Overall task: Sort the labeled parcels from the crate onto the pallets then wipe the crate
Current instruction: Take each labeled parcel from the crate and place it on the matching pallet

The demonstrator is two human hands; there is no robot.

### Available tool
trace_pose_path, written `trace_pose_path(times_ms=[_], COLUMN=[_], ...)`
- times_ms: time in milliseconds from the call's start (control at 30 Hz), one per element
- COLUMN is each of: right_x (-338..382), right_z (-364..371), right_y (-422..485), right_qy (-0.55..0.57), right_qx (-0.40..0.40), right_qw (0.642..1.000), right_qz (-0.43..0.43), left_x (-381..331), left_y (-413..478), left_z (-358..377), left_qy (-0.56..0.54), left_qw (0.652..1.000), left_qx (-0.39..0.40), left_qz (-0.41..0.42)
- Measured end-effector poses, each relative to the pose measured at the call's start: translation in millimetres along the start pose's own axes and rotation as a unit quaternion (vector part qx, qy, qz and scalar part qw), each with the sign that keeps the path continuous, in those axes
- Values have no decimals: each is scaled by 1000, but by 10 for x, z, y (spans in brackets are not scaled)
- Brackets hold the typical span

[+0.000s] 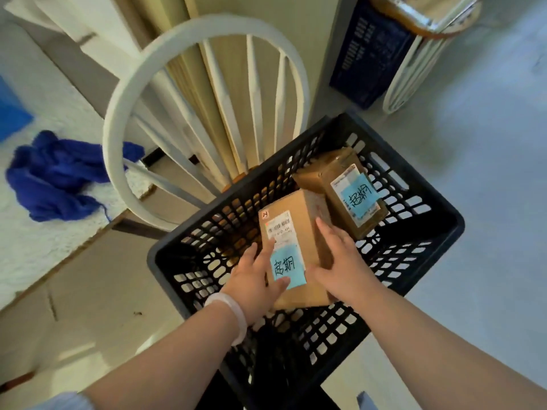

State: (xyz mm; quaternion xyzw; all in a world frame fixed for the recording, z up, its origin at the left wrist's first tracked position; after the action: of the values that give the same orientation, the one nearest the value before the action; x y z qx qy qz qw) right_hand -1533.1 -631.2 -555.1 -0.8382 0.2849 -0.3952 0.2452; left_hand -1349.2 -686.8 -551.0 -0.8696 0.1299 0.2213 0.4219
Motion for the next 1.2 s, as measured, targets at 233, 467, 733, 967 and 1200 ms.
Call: trace_pose_path(times_ms=[233, 467, 733, 967, 1200], right_x=[350, 1043, 2228, 3529, 4654], right_z=[-307, -412, 275, 1475, 2780], right_y=[-614, -1226, -1913, -2220, -2654], right_qy=[293, 184, 72, 49, 33], right_qx=[29, -35, -89, -43, 28], right_qw=[955, 972, 947, 920, 904], right_qz=[-32, -143, -301, -386, -424], left_x=[-102, -105, 703, 2085, 3506], left_y=[-525, -1106, -2059, -3054, -3970], left_z=[-468, -973, -1730, -2371, -2814], left_qy=[-133, -197, -198, -241, -273], left_qw=[989, 959, 926, 889, 845], left_qx=[-46, -133, -240, -354, -448], left_qz=[49, 152, 214, 161, 104])
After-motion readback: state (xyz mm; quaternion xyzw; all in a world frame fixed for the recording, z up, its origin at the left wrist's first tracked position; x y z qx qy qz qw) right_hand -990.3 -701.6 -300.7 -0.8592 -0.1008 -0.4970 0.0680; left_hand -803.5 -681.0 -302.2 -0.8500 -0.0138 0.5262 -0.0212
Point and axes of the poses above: each hand's wrist, its own y-axis towards the middle knuckle, its own z-axis out of the palm, x = y × z, the point moved 3 cm from there along y, towards the middle knuckle, and after that the axes turned 1 degree about z, right-handed, at the moved point
